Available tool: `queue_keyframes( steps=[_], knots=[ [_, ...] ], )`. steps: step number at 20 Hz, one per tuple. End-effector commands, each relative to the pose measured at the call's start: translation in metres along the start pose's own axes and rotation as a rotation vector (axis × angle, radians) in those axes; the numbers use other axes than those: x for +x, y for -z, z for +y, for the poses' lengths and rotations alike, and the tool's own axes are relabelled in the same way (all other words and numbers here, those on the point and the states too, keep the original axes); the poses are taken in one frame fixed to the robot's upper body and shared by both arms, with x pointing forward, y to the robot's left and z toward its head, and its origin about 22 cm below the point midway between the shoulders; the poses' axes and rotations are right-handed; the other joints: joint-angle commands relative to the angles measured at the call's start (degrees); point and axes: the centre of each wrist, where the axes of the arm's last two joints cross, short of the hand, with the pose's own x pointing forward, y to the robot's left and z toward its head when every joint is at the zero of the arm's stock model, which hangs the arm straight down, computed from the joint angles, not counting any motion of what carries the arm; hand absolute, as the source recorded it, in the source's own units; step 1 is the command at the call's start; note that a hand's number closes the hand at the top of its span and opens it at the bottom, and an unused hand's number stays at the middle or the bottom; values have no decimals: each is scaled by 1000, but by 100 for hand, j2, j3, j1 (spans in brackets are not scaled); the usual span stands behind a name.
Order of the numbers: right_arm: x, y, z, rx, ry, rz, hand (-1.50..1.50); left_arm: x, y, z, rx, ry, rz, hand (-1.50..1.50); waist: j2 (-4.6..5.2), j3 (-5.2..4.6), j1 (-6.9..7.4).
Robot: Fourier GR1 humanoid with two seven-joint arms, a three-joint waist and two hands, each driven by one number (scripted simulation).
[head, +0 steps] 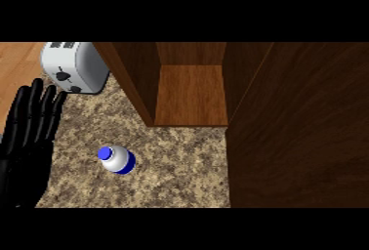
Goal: Pick up the bottled water, place it into the cabinet and close the cabinet
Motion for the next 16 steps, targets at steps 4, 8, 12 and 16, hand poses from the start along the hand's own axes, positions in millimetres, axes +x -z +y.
queue_keyframes(
  steps=[4,8,12,16],
  knots=[
    [12,-5,5,12,-3,-44,-150,0,3,21,-409,-151,-68,-150,-47,10,-15],
    [11,-19,33,209,172,39,-150,-25,-11,7,-568,-437,123,-150,-23,14,-86],
    [46,-31,19,229,175,48,-150,-5,-14,45,-643,-503,175,-150,-76,23,-46],
    [64,-49,28,239,192,66,-150,24,-17,87,-659,-519,195,-150,-69,26,18]
  ],
)
